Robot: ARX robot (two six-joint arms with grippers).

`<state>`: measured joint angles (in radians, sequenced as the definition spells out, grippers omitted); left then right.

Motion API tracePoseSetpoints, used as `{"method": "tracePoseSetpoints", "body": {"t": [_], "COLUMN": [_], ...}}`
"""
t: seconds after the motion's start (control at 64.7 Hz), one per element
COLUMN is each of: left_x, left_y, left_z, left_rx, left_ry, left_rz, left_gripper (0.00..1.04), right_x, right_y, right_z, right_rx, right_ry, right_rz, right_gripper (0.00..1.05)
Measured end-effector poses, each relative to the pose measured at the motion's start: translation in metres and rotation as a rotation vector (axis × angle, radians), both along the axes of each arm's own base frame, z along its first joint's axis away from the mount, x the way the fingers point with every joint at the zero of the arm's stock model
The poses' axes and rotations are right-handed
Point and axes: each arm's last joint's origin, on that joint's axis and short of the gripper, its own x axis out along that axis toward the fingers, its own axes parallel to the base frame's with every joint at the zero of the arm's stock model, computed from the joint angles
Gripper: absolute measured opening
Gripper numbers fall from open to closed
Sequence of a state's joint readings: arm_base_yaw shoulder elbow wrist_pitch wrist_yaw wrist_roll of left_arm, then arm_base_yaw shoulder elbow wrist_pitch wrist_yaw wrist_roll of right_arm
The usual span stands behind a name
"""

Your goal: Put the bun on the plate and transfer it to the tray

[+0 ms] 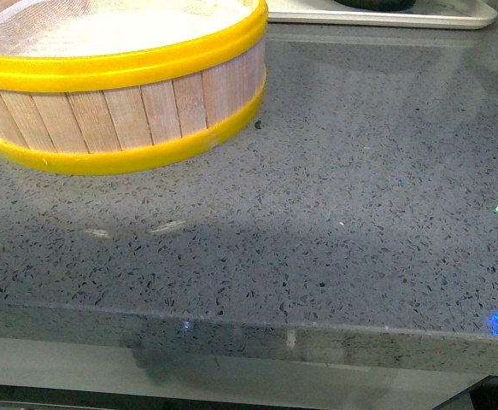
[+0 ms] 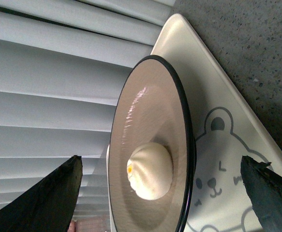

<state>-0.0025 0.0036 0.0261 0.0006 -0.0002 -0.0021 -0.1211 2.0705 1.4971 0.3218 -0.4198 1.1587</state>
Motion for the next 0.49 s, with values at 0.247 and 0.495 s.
{"method": "tracePoseSetpoints", "body": {"t": [0.247, 0.495], "left_x": [0.000, 0.000], "left_y": [0.000, 0.000], "left_z": [0.000, 0.000], "left_rx": [0.000, 0.000], "left_ry": [0.000, 0.000], "left_rz": [0.000, 0.000], "left_gripper": [0.98, 0.98], "right_x": [-0.062, -0.170], "right_y": [-0.024, -0.049], "right_z": [0.021, 0.045], "right_rx": [-0.087, -0.567], "right_ry": [-0.036, -0.184], "right_rz": [-0.106, -0.378], "right_gripper": [0.96, 0.96]}}
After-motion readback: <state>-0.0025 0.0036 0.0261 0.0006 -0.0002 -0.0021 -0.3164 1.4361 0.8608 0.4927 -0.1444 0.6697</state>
